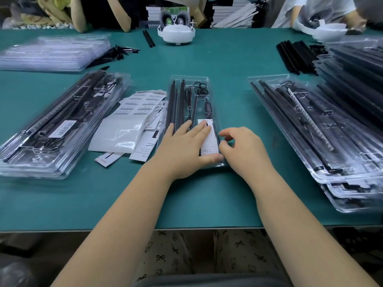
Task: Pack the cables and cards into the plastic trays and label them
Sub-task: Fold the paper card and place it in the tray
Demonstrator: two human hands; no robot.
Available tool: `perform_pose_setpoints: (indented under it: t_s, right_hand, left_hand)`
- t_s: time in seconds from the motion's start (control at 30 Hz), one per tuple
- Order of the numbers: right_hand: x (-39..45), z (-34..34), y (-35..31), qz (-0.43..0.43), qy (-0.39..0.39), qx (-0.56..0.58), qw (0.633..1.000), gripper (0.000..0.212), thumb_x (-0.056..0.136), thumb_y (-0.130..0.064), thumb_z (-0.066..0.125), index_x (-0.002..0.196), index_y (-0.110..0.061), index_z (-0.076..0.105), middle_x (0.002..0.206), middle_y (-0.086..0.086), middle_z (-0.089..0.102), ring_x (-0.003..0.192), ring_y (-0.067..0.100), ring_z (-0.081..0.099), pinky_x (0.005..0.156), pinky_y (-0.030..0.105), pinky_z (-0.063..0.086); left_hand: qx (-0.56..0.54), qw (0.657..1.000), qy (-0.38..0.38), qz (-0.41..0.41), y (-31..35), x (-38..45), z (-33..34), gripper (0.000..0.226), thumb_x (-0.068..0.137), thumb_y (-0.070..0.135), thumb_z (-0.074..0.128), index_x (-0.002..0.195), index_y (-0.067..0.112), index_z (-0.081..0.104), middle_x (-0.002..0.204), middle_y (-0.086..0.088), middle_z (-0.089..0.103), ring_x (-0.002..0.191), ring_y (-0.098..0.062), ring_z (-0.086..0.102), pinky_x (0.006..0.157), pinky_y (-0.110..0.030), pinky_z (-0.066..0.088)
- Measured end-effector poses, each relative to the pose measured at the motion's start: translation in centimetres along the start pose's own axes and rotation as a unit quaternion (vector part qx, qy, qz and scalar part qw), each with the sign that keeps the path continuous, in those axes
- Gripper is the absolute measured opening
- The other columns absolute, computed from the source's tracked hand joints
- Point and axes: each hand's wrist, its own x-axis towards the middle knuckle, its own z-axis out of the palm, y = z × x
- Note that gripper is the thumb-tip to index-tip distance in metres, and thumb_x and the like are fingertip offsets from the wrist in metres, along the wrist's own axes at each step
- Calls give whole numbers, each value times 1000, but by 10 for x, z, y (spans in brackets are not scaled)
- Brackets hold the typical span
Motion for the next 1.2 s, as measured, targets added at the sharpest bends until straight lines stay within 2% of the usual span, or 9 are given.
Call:
perform_pose_setpoints:
  t_s: [0.3, 0.43, 0.53, 0.67, 0.77, 0.83, 0.93, 1.07, 1.2]
  right_hand:
    - [4, -9, 6, 77, -19, 110, 991, 19, 83, -23, 58, 70, -11, 65, 60, -7, 56, 59, 13, 45, 56, 24, 36]
    - [4, -12, 3, 88, -30, 151, 984, 39, 86, -25, 55, 96, 12, 59, 96, 30, 61, 73, 41, 49, 75, 46, 48]
    - [3, -13, 4, 79, -38, 165, 982, 44, 89, -31, 54, 102, 11, 58, 107, 27, 60, 97, 42, 55, 85, 49, 47]
    - [-1, -16, 6, 70, -71, 174, 980, 51, 92, -40, 52, 106, 8, 56, 99, 29, 59, 73, 37, 50, 73, 39, 47]
    - [-1, -17, 8, 83, -84, 181, 976, 45, 93, -40, 50, 103, 2, 62, 111, 20, 61, 99, 38, 56, 87, 46, 47]
    - [0, -17, 8, 97, -97, 194, 971, 32, 94, -40, 50, 85, -18, 72, 100, 0, 69, 93, 18, 62, 76, 25, 47]
    - [1, -21, 9, 96, -107, 208, 968, 31, 96, -43, 45, 77, -38, 68, 89, -18, 61, 86, -4, 54, 68, 10, 32]
    - [-1, -19, 3, 46, -128, 155, 978, 59, 96, -54, 34, 92, -8, 71, 106, 20, 62, 99, 28, 56, 72, 28, 42]
    - [-4, -13, 0, 18, -115, 148, 982, 66, 95, -59, 32, 88, -4, 66, 104, 15, 64, 104, 28, 54, 81, 38, 42]
  left_hand:
    - [-27, 999, -25, 22, -6, -1, 1, 104, 65, 91, 33, 151, 38, 7, 159, 16, 0, 147, -14, -4, 117, -50, -6]
    - [-35, 999, -25, 31, -5, -1, 2, 89, 68, 87, 20, 147, 50, 4, 160, 12, 0, 147, -17, -6, 116, -51, -9]
    - [-52, 998, -18, 34, -5, -1, 2, 88, 70, 83, 21, 148, 46, 4, 160, 13, 2, 147, -17, -5, 116, -51, -8]
    - [-81, 996, -6, 30, -4, -4, 0, 86, 77, 81, 25, 148, 32, 17, 159, 9, 13, 147, -19, 1, 117, -51, -5]
    - [-76, 996, 15, 50, 4, -8, -4, 65, 84, 65, 32, 128, 18, 40, 135, 0, 43, 135, -21, 27, 115, -55, 6]
    - [-66, 992, 51, 97, 9, -10, -7, 46, 92, 51, 37, 109, 9, 48, 105, 1, 45, 107, -20, 40, 109, -53, 20]
    - [-98, 987, 62, 114, 11, -13, -8, 26, 100, 31, 35, 92, 9, 47, 103, -8, 49, 108, -27, 45, 105, -43, 24]
    - [-128, 986, 55, 95, 9, -13, -9, 43, 99, 38, 22, 98, 4, 48, 105, -10, 54, 104, -27, 48, 103, -35, 22]
    - [-126, 986, 60, 86, 4, -11, -6, 48, 92, 55, 32, 102, 10, 48, 88, 6, 51, 84, -19, 47, 86, -18, 33]
